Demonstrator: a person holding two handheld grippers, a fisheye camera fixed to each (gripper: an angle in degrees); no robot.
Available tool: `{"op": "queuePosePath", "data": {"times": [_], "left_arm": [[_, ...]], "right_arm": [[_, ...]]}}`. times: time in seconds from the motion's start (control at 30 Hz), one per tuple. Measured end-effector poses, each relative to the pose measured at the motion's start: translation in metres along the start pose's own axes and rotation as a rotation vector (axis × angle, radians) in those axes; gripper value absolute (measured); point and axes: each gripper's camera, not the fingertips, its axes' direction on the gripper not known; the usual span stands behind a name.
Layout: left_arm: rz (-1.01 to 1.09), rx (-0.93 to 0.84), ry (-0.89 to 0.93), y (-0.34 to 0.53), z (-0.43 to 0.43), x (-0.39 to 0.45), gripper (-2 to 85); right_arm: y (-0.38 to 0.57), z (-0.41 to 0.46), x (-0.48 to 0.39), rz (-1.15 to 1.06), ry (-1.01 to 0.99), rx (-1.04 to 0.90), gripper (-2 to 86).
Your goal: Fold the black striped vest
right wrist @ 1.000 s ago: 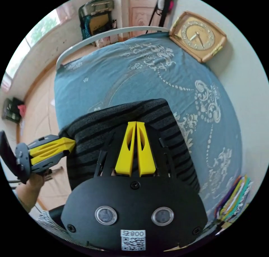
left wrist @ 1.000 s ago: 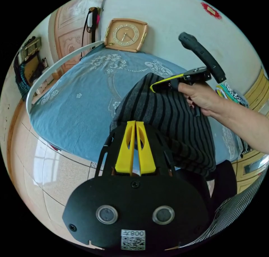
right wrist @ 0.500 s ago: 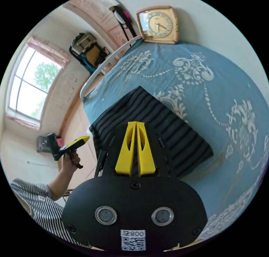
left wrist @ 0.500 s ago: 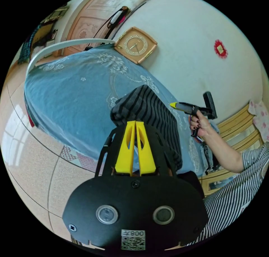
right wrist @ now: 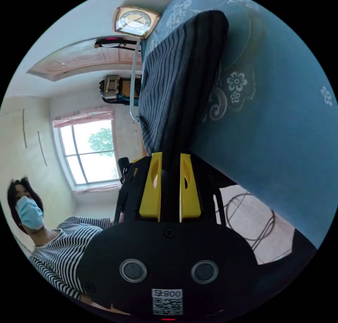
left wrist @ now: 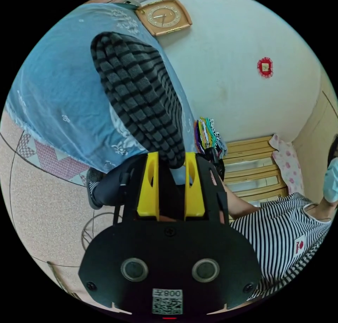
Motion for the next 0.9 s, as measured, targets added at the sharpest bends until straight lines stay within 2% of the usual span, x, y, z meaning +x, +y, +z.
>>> {"op": "queuePosePath", "data": {"times": [0.1, 0.27, 0.4, 0.63, 0.77, 0.9], "left_arm": [[0.008, -0.036, 0.006, 0.0, 0.011, 0.005, 12.0], [0.048, -0.115, -0.002, 0.0, 0.037, 0.018, 12.3], [0.046, -0.124, 0.035, -0.006, 0.053, 0.021, 10.0], [0.075, -0.081, -0.013, -0.008, 0.05, 0.03, 6.3], [0.054, -0.051, 0.03, -0.007, 0.045, 0.027, 5.9], [0.039, -0.037, 0.075, -0.008, 0.044, 0.025, 5.7]], "right_arm": [[-0.009, 0.01, 0.019, 0.009, -0.052, -0.003, 8.1], [-0.021, 0.019, 0.021, -0.07, 0.074, -0.048, 8.0], [-0.027, 0.025, 0.038, -0.073, 0.075, -0.063, 8.0], [-0.028, 0.023, 0.093, -0.045, -0.07, -0.022, 8.2], [-0.022, 0.014, 0.133, 0.038, -0.122, 0.076, 10.5], [-0.028, 0.028, 0.15, 0.046, -0.173, 0.061, 13.9]]}}
